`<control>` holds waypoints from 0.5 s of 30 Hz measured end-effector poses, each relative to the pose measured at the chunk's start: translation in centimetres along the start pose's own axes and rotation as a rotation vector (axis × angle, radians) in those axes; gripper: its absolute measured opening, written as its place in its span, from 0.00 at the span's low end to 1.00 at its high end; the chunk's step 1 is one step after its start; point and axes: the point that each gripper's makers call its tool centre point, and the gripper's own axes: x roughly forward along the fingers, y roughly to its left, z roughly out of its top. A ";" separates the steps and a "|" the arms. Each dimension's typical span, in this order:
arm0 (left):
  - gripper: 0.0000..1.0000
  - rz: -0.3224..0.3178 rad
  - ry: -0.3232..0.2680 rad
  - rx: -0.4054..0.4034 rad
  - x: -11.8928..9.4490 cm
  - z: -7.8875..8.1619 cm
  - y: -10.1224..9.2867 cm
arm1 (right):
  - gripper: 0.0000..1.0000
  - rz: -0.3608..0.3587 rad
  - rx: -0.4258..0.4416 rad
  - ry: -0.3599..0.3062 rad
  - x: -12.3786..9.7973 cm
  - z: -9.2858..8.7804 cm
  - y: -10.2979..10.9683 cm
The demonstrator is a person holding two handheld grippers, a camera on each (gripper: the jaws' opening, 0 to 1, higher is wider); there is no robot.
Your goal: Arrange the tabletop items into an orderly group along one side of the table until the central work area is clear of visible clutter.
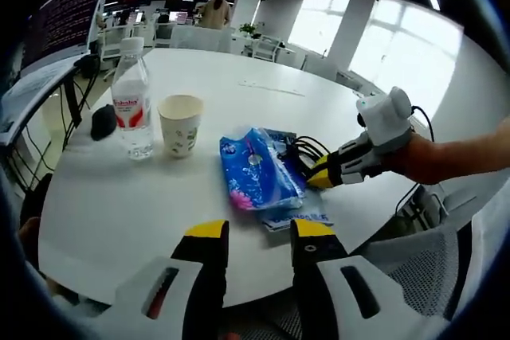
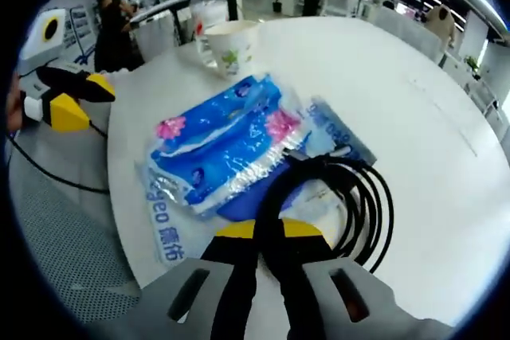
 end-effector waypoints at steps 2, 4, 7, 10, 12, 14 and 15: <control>0.29 0.000 -0.001 -0.002 0.0 0.0 0.0 | 0.06 -0.001 0.006 -0.011 -0.2 0.3 -0.1; 0.29 0.001 -0.002 -0.004 -0.1 -0.1 0.0 | 0.05 -0.002 0.017 -0.023 -0.5 0.6 -0.3; 0.29 0.000 -0.004 -0.011 -0.1 -0.1 0.0 | 0.05 -0.002 0.030 -0.041 -1.1 1.1 -0.4; 0.29 0.000 -0.007 -0.018 -0.1 -0.1 0.0 | 0.05 -0.008 0.028 -0.052 -1.7 1.3 -0.6; 0.29 0.002 -0.010 -0.021 -0.1 -0.1 0.0 | 0.05 -0.014 0.033 -0.059 -2.1 1.4 -0.9; 0.29 0.002 -0.014 -0.024 -0.1 0.0 0.1 | 0.05 -0.019 0.044 -0.065 -2.3 1.3 -1.1; 0.29 0.002 -0.015 -0.023 -0.1 0.0 0.1 | 0.04 -0.023 0.054 -0.068 -2.5 1.2 -1.3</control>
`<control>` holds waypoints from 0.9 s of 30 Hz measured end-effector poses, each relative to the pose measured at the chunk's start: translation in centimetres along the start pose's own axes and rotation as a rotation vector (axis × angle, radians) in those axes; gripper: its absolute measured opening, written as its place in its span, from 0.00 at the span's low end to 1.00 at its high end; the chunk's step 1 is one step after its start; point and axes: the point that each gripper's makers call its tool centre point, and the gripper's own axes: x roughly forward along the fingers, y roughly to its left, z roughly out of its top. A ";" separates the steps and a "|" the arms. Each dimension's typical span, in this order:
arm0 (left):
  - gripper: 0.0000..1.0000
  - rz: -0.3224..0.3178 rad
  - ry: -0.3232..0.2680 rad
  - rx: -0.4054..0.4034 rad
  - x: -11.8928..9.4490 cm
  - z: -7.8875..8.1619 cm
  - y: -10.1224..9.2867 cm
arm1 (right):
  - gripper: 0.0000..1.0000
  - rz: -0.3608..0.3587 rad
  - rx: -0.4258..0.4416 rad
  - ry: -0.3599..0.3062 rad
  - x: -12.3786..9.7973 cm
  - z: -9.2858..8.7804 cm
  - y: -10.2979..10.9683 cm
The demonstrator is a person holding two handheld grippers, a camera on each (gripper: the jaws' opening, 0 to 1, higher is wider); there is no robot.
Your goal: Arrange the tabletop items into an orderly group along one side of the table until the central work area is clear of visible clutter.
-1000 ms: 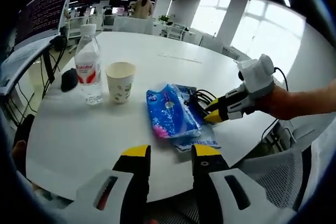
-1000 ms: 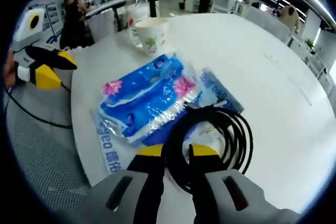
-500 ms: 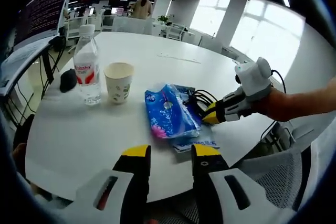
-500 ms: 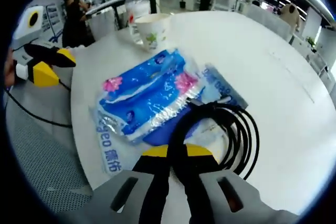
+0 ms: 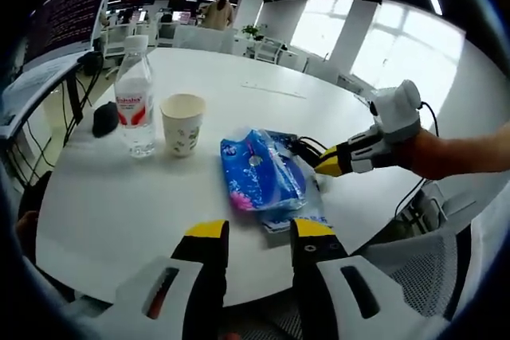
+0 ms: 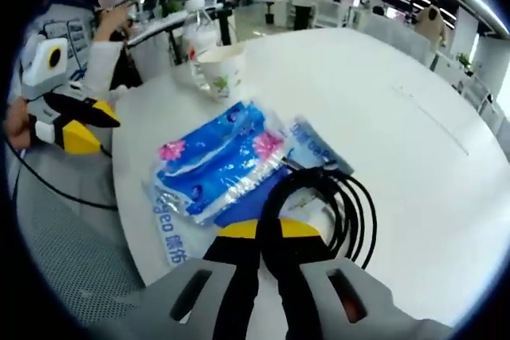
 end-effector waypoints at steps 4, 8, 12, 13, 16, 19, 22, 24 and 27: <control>0.29 -0.003 0.000 -0.001 0.1 0.0 0.0 | 0.04 -0.012 0.022 -0.006 -0.4 -0.2 -0.3; 0.29 -0.008 0.002 0.002 0.1 0.0 -0.1 | 0.04 -0.028 0.042 -0.009 -0.9 -0.6 -0.5; 0.29 -0.011 0.001 0.001 0.2 0.0 -0.1 | 0.04 -0.043 0.068 -0.013 -1.3 -0.9 -1.0; 0.29 -0.012 0.002 0.001 0.2 0.0 -0.1 | 0.04 -0.047 0.073 -0.015 -1.4 -1.0 -1.1; 0.29 -0.014 0.000 0.001 0.2 0.1 -0.2 | 0.04 -0.058 0.089 -0.014 -1.8 -1.3 -1.5; 0.29 -0.016 -0.001 0.003 0.2 0.1 -0.2 | 0.04 -0.067 0.104 -0.014 -2.1 -1.7 -1.7; 0.29 -0.016 -0.001 0.000 0.3 0.1 -0.2 | 0.04 -0.077 0.120 -0.011 -2.4 -2.1 -2.0; 0.29 -0.017 -0.002 0.000 0.2 0.1 -0.2 | 0.04 -0.082 0.134 -0.010 -2.5 -2.5 -2.2; 0.29 -0.017 -0.003 -0.002 0.3 0.1 -0.2 | 0.04 -0.089 0.143 -0.004 -2.7 -3.0 -2.3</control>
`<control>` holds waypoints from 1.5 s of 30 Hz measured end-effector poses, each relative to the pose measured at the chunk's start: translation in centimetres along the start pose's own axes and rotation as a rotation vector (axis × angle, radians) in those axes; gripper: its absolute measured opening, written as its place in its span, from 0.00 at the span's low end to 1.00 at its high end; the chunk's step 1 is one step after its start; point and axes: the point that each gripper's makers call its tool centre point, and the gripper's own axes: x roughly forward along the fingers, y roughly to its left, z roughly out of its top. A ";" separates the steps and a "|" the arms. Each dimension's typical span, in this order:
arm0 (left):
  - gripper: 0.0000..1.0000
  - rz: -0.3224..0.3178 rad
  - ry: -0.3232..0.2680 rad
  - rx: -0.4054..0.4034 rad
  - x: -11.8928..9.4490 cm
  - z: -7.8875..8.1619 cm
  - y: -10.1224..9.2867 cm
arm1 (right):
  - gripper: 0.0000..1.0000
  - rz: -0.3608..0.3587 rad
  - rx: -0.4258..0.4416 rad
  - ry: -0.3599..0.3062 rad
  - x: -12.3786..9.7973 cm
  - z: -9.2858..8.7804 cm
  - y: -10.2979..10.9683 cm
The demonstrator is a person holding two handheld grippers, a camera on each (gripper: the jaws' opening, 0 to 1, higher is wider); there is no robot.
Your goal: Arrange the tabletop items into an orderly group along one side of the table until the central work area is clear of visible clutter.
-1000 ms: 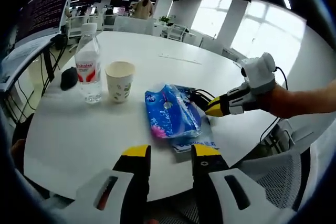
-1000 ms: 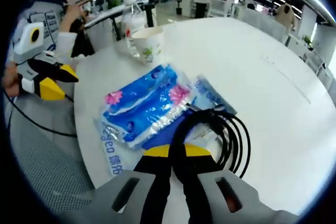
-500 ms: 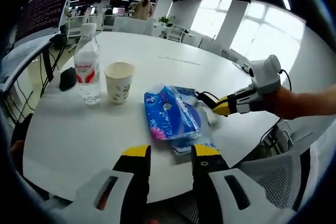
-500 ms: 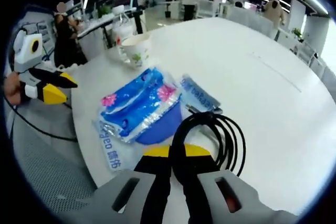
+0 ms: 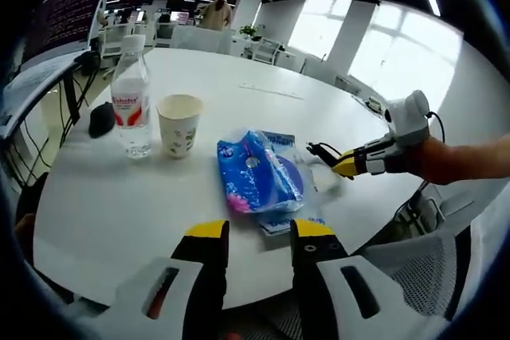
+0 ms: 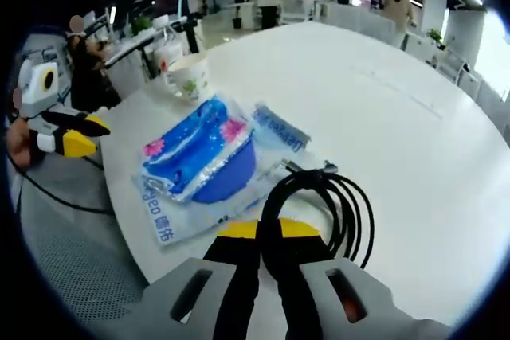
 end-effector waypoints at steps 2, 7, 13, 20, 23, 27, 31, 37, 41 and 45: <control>0.29 0.000 -0.001 -0.003 0.0 0.0 0.0 | 0.04 -0.001 0.004 0.003 0.0 -0.3 -0.1; 0.29 -0.003 0.000 -0.004 0.1 0.0 0.0 | 0.04 -0.003 0.018 0.017 0.1 -1.1 -0.1; 0.29 -0.003 -0.002 -0.004 0.1 0.0 0.0 | 0.04 0.000 0.035 0.026 0.2 -1.8 0.0; 0.29 -0.008 0.001 0.000 0.1 -0.1 -0.2 | 0.04 0.006 0.043 0.048 0.6 -2.9 0.2; 0.29 -0.011 0.004 -0.003 0.2 -0.2 -0.3 | 0.04 0.008 0.044 0.055 0.6 -3.0 0.4; 0.29 -0.013 0.007 -0.002 0.2 -0.2 -0.4 | 0.04 0.013 0.042 0.064 0.8 -3.1 0.6; 0.29 -0.015 0.011 -0.006 0.2 -0.3 -0.4 | 0.05 0.039 0.028 0.071 0.9 -3.1 0.9; 0.29 -0.008 0.019 -0.030 0.2 -0.6 -0.2 | 0.07 0.054 0.006 0.070 0.7 -2.8 1.0; 0.29 0.000 0.023 -0.057 0.2 -0.8 0.1 | 0.08 0.058 -0.024 0.069 0.4 -2.1 0.9; 0.29 0.009 0.030 -0.078 0.3 -1.0 0.4 | 0.07 0.054 -0.042 0.048 0.0 -0.6 0.4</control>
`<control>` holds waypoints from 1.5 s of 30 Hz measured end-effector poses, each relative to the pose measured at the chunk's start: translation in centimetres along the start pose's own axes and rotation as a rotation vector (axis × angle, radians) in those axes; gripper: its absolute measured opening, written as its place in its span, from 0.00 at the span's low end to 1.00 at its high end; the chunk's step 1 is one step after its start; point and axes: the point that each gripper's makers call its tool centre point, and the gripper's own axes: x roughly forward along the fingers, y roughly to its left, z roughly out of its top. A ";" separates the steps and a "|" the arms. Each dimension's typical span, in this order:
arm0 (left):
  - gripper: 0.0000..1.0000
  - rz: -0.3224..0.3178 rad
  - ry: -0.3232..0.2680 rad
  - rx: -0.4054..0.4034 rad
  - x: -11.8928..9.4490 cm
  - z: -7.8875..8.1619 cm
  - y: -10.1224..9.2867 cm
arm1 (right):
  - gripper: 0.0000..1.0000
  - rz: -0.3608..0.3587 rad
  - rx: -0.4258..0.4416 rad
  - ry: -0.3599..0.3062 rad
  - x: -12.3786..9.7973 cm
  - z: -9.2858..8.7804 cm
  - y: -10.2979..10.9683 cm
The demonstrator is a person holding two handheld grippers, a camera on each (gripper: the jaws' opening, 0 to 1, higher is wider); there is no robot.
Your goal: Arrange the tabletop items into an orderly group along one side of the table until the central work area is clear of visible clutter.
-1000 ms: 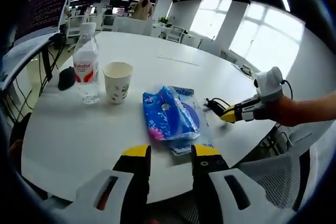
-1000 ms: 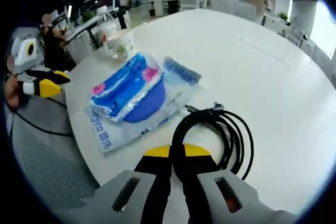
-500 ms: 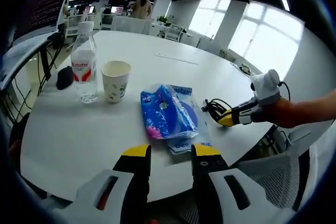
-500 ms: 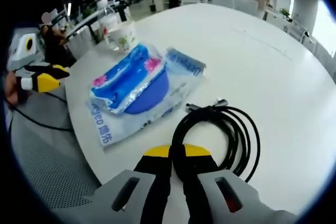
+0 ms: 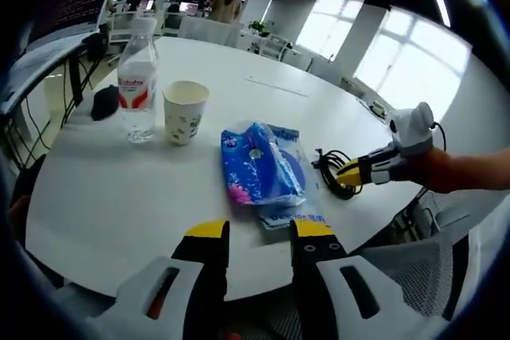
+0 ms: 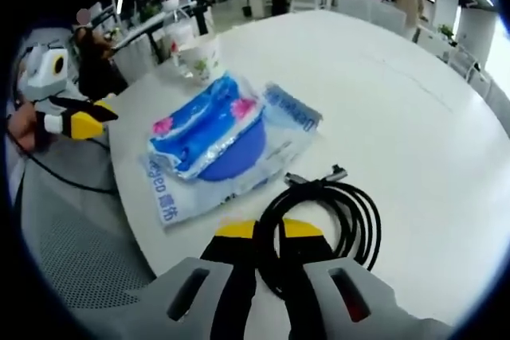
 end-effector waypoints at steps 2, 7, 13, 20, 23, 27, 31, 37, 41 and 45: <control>0.28 0.002 0.001 -0.016 0.0 0.0 0.0 | 0.07 0.000 -0.005 -0.015 0.0 0.9 -0.3; 0.28 0.003 0.020 -0.055 0.3 -0.2 0.0 | 0.08 0.010 -0.031 -0.037 0.8 3.4 -0.6; 0.29 -0.010 0.040 -0.090 1.1 -0.2 -0.5 | 0.11 0.055 -0.107 -0.049 2.7 6.7 0.2; 0.28 -0.014 0.071 -0.121 1.8 -0.8 -0.9 | 0.11 0.094 -0.200 -0.031 5.8 10.1 1.3; 0.28 -0.009 0.073 -0.124 1.8 -0.8 -1.1 | 0.14 0.117 -0.212 -0.020 7.1 11.0 1.7; 0.28 -0.004 0.070 -0.136 1.8 -0.8 -1.1 | 0.15 0.143 -0.270 0.008 8.6 11.8 2.3; 0.28 0.001 0.072 -0.146 1.8 -1.0 -1.1 | 0.13 0.144 -0.305 0.034 9.6 11.8 2.3; 0.29 0.013 0.071 -0.159 1.6 -1.2 -0.9 | 0.05 0.147 -0.316 0.049 9.0 10.6 2.2; 0.29 0.019 0.077 -0.164 1.7 -1.5 -0.8 | 0.03 0.138 -0.308 0.055 7.9 9.1 1.5; 0.29 0.013 0.083 -0.157 2.0 -1.7 -1.2 | 0.02 0.126 -0.263 0.042 6.7 8.1 1.0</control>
